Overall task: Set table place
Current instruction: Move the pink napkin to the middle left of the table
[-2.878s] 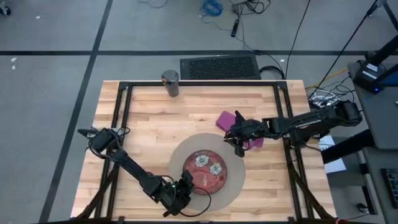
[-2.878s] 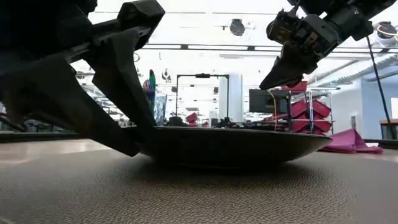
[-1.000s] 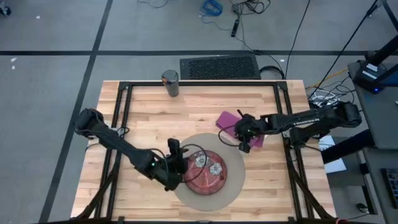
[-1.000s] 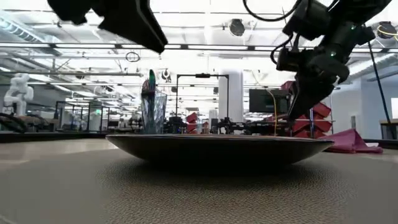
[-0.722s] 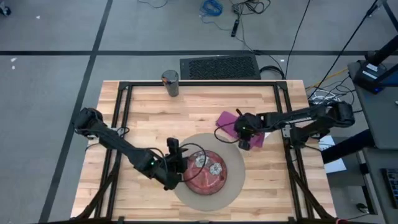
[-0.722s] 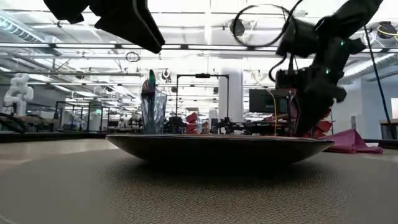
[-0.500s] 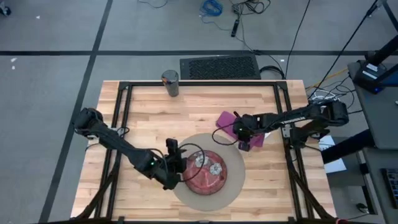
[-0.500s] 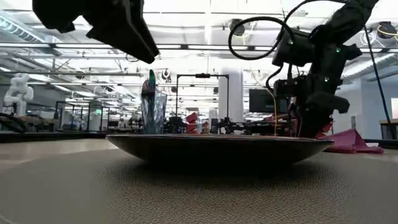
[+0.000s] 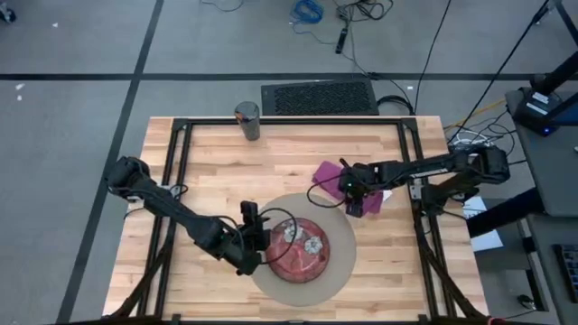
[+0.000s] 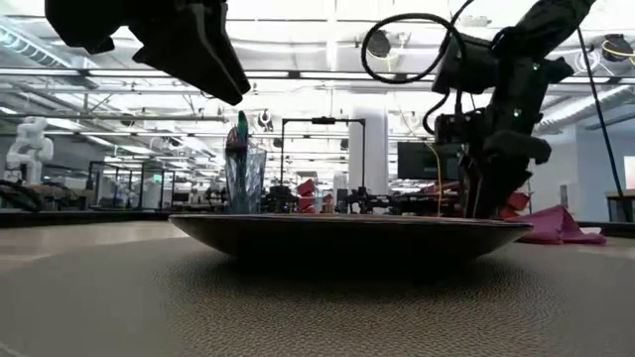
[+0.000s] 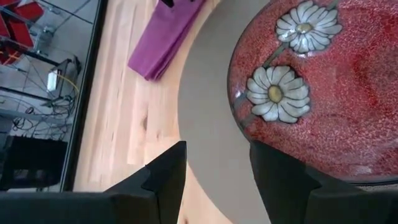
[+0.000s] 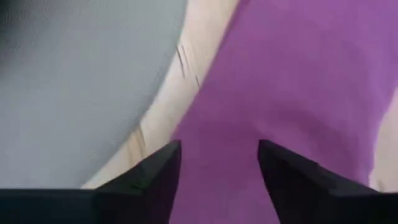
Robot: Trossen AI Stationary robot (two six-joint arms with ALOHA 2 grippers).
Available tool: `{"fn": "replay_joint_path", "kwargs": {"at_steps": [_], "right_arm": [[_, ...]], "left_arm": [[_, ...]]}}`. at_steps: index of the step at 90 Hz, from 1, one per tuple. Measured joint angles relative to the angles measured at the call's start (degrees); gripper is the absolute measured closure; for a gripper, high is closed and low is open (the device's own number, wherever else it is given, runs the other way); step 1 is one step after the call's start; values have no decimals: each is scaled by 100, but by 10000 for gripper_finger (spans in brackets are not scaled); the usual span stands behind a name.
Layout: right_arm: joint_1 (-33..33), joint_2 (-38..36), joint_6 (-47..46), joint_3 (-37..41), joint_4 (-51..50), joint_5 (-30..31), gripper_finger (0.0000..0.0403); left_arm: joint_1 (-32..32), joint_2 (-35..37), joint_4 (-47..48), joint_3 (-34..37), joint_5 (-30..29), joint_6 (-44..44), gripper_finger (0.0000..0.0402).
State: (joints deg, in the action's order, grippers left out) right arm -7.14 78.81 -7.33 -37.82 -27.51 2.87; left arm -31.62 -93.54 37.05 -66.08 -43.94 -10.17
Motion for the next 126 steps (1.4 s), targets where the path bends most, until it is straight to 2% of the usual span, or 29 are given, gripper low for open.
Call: {"fn": "replay_joint_path", "kwargs": {"at_steps": [34,67,73,81,98,110,126], "right_arm": [[254,196,-400,-14,20,-14,187],[280,877,-299,-51,98,144,194],[282,885,-213,-49,109,131,211],[282,872,-100,-42,131,124,253],[276,876,151,-34,160,280,382],[278,830,181,-24,156,331,390],[269,346,201,-28,-33,347,399]], "left_arm": [[-2,0,-7,0,8,-117,239],[-113,0,-6,0,28,-159,239],[-127,0,-6,0,28,-160,239],[-141,0,-6,0,26,-160,239],[-142,0,-6,0,26,-160,239],[-140,0,-7,0,26,-159,239],[-128,0,-8,0,24,-155,239]]}}
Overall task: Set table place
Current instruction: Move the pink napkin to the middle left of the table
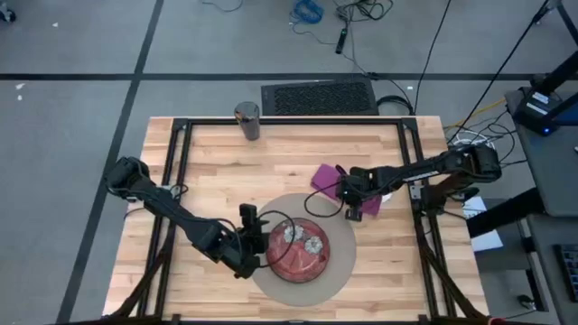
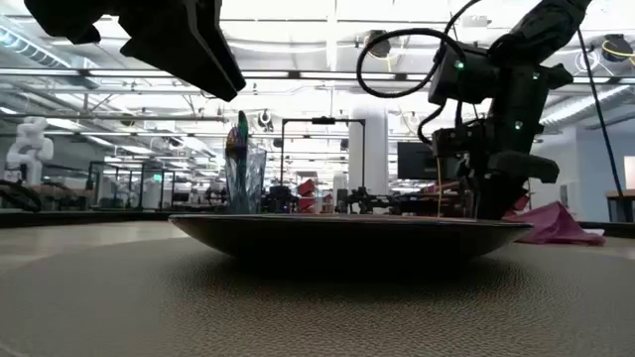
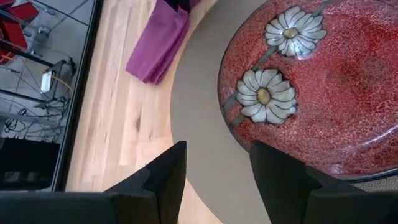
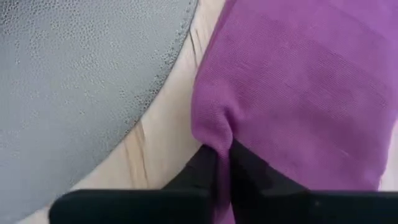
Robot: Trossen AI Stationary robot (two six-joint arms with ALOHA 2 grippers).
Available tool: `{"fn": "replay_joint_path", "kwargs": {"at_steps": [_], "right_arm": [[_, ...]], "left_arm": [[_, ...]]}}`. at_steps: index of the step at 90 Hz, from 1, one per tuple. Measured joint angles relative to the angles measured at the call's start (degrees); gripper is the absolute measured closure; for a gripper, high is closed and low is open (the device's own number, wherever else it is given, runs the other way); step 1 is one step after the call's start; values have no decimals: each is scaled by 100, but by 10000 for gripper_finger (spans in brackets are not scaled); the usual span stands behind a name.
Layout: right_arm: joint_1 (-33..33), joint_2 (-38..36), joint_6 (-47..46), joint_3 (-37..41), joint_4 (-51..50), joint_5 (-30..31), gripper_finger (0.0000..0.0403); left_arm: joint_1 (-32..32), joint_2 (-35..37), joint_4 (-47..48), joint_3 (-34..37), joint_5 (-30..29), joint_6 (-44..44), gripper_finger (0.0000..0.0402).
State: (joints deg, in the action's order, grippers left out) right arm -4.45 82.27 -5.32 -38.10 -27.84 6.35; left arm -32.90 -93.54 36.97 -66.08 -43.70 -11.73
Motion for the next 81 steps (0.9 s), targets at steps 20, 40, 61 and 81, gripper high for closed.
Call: {"fn": "replay_joint_path", "kwargs": {"at_steps": [20,40,61,81], "right_arm": [[2,-841,74,-522,-430,-152,401],[-15,-1389,274,-872,-578,-409,402],[-239,-1490,342,-932,-562,-796,403],[-286,-1481,659,-932,-479,-815,403]], "left_arm": [[132,0,-2,0,0,20,239],[214,-1,-4,0,-1,42,239],[214,-2,-26,-2,0,56,239],[250,-2,433,-2,-261,0,239]]}}
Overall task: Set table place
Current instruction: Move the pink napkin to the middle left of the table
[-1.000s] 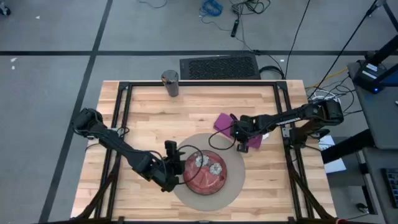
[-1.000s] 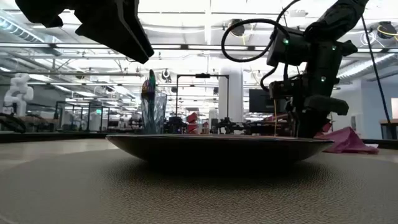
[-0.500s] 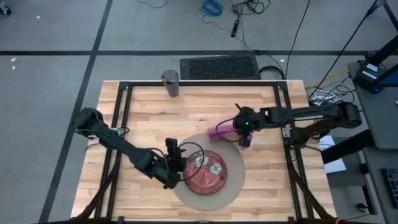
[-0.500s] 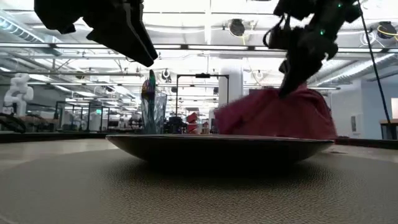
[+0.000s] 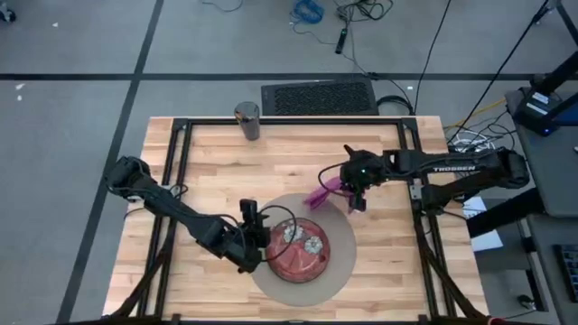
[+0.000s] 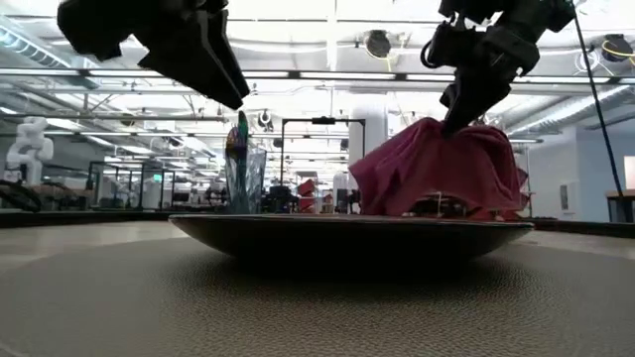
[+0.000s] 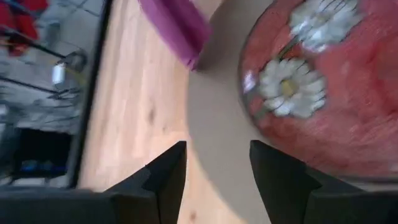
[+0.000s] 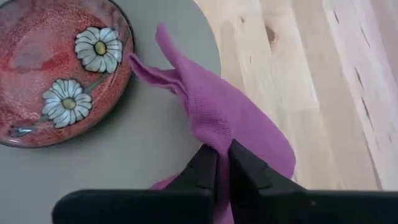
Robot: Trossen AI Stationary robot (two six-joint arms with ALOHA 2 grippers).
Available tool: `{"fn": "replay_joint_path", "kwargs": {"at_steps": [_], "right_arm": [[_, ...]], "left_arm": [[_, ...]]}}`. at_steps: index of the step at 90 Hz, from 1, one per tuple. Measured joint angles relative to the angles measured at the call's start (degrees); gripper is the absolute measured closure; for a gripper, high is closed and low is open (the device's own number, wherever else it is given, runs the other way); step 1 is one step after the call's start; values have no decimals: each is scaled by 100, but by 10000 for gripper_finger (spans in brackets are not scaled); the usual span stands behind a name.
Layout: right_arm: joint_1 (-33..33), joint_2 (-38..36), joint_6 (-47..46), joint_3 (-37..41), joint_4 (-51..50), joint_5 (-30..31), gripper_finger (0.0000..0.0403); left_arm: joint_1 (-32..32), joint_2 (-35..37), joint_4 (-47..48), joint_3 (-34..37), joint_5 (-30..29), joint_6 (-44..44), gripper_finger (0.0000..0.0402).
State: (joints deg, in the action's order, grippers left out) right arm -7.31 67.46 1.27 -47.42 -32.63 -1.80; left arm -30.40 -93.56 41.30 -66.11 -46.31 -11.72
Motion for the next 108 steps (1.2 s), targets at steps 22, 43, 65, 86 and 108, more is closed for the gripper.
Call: {"fn": "replay_joint_path", "kwargs": {"at_steps": [22,43,65,86,108], "right_arm": [[-136,0,378,0,640,-260,403],[-171,21,738,-2,1308,-805,403],[-171,470,1079,-5,2265,-1355,403],[-161,1488,1549,-897,2281,-1710,403],[61,2699,2126,-2374,1747,-2366,403]], "left_arm": [[72,0,1520,0,-451,-982,239],[-227,208,3034,0,-891,-2667,239],[-968,1235,4071,0,-1118,-4263,239],[-1211,1678,4670,-7,-505,-4955,239],[-1514,1672,4869,-7,-62,-5343,240]]}}
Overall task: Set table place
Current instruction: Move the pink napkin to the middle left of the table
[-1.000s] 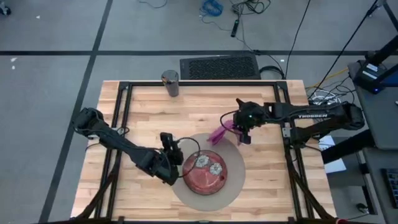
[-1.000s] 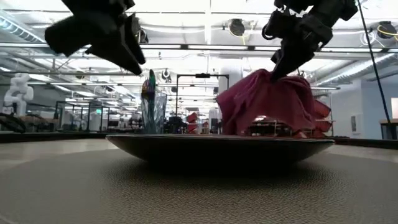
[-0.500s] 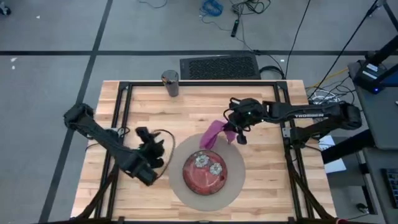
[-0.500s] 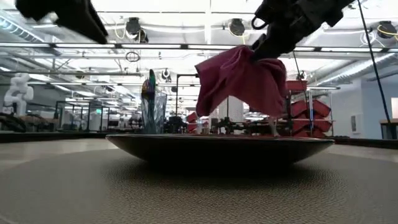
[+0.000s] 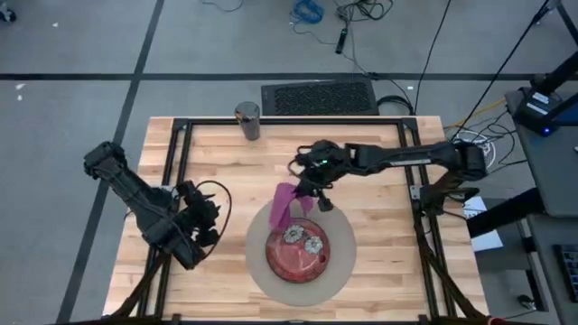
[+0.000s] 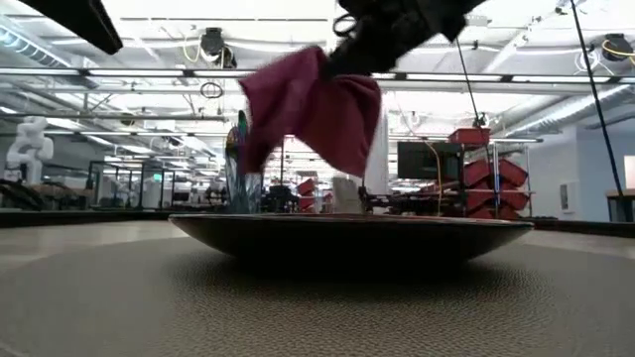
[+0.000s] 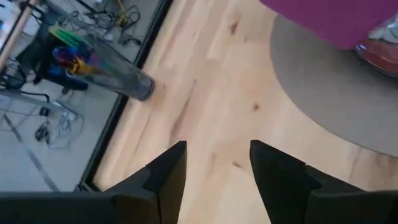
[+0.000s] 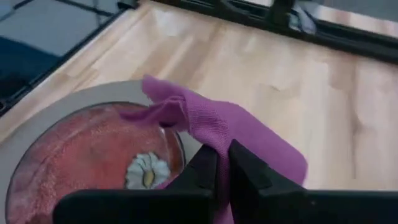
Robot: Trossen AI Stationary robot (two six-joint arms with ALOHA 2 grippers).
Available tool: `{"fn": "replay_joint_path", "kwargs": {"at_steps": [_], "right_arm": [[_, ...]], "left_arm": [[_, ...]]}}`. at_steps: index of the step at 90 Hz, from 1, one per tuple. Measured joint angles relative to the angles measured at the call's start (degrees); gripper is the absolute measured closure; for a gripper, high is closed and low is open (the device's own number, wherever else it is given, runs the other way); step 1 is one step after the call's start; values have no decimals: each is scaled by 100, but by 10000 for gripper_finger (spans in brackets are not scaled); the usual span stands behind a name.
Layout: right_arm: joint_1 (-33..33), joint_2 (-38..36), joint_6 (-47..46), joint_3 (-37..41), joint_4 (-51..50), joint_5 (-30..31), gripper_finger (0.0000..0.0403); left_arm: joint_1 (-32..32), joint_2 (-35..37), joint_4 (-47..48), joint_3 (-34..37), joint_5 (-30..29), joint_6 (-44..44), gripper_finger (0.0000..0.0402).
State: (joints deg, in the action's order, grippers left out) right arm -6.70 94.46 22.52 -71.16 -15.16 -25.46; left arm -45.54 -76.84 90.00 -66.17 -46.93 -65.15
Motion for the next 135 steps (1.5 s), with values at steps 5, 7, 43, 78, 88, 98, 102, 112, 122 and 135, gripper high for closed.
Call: {"fn": "replay_joint_path", "kwargs": {"at_steps": [5,7,43,78,88,98,102,112,122,135], "right_arm": [[53,235,139,-286,-149,-66,403],[69,326,194,-390,-211,-89,403],[324,1704,916,-1729,-405,-639,403],[669,2602,1968,-2813,-29,-790,403],[693,2865,1994,-3089,194,-1373,399],[711,3109,1906,-3294,392,-2095,397],[719,3190,1917,-3363,389,-2356,396],[752,3337,1922,-3405,375,-2214,392],[631,3492,1661,-3405,8,-1448,362],[440,3567,1346,-3403,-743,-1167,287]], "left_arm": [[-119,8,0,0,56,-62,240],[-164,10,-2,0,69,-92,240],[-917,52,-6,363,663,-1150,240],[-1417,52,-50,874,590,-2351,240],[-1423,52,-103,874,528,-2353,240],[-1423,48,-107,874,487,-2324,240],[-1423,48,-104,874,453,-2310,240],[-1423,48,-94,874,289,-2301,240],[-1423,48,-85,872,180,-2291,240],[-1423,48,-67,872,144,-2277,240]]}}
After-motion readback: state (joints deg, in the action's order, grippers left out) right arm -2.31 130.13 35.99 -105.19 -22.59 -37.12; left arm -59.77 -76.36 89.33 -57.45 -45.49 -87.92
